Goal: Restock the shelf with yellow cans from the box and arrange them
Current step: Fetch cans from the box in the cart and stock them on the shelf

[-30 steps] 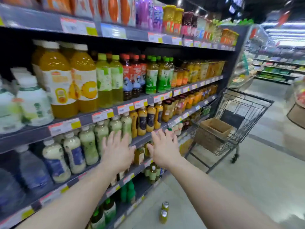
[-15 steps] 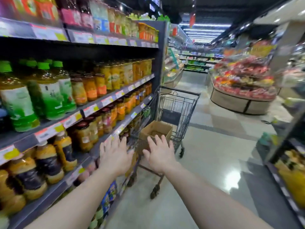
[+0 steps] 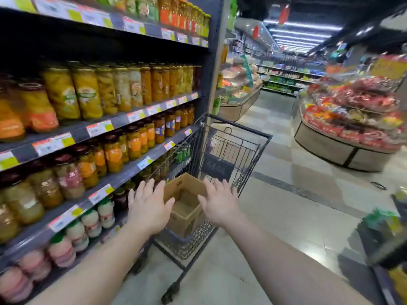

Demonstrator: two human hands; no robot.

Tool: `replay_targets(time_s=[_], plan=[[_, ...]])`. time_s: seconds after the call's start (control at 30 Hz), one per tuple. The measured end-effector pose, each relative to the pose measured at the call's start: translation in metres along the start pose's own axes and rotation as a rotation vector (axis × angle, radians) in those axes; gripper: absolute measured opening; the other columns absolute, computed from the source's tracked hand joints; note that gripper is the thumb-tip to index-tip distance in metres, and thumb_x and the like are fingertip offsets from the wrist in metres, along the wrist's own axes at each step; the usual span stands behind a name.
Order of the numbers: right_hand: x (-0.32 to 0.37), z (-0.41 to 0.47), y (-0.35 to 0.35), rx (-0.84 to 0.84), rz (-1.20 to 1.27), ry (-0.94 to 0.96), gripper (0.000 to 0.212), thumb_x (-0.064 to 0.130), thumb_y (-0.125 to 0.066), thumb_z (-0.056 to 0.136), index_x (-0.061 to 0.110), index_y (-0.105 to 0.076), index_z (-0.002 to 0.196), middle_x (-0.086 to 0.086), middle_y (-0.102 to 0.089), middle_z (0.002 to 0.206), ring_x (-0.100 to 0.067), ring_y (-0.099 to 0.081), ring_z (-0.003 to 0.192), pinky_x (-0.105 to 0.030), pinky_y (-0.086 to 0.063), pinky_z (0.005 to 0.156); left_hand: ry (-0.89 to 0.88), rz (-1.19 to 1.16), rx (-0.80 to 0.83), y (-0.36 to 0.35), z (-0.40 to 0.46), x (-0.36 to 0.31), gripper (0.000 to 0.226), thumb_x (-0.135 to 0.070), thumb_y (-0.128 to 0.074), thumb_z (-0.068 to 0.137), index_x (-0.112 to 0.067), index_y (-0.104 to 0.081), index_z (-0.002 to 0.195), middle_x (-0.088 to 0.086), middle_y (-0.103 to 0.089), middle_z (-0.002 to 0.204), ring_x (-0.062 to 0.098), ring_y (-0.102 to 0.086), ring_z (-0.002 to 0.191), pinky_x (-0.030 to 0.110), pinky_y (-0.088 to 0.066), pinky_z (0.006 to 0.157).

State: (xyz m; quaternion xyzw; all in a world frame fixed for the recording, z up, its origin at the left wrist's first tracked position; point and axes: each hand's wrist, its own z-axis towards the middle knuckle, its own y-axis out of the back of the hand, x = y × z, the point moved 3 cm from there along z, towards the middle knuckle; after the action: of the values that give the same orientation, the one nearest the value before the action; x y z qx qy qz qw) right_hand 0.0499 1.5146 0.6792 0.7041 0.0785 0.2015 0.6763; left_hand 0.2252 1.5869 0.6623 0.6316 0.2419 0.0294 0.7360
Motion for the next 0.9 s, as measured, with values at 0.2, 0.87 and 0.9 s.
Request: replay_targets(time_s=[0.2,0.87,0.9], plan=[[-0.009,0.126,-0.029,0.082,-0.004,0.125,0.061,0.053,-0.025,0.101,0.029,-0.011,0.156,-0.006,-0.013,0.163,-0.029,-0.005,0.151,-0.052,-0.004,0.12,0.118,-0.01,-0.011,-0.036,0.098,0.002,0.062,-0.055,-0.032,0.095,-0.029,-0.02,0.151,0.001,-0.014,0.161,0.025,-0.006,0.148,0.048,-0.003,0.119],[-0.023,0.401,-0.176,0.347,0.021,0.553,0.06,0.048,-0.036,0.1,0.03,-0.016,0.154,-0.011,-0.028,0.157,-0.03,-0.022,0.145,-0.047,-0.018,0.117,0.495,0.042,-0.072,-0.164,0.298,0.023,0.062,-0.05,-0.042,0.094,-0.024,-0.027,0.149,0.003,-0.025,0.158,0.026,-0.018,0.146,0.047,-0.012,0.119],[-0.023,0.407,-0.185,0.355,0.028,0.58,0.06,0.047,-0.037,0.1,0.03,-0.017,0.154,-0.011,-0.028,0.157,-0.03,-0.023,0.144,-0.046,-0.019,0.117,0.51,0.053,-0.082,-0.17,0.299,0.024,0.062,-0.05,-0.043,0.094,-0.024,-0.029,0.148,0.004,-0.027,0.157,0.026,-0.02,0.145,0.048,-0.013,0.118]])
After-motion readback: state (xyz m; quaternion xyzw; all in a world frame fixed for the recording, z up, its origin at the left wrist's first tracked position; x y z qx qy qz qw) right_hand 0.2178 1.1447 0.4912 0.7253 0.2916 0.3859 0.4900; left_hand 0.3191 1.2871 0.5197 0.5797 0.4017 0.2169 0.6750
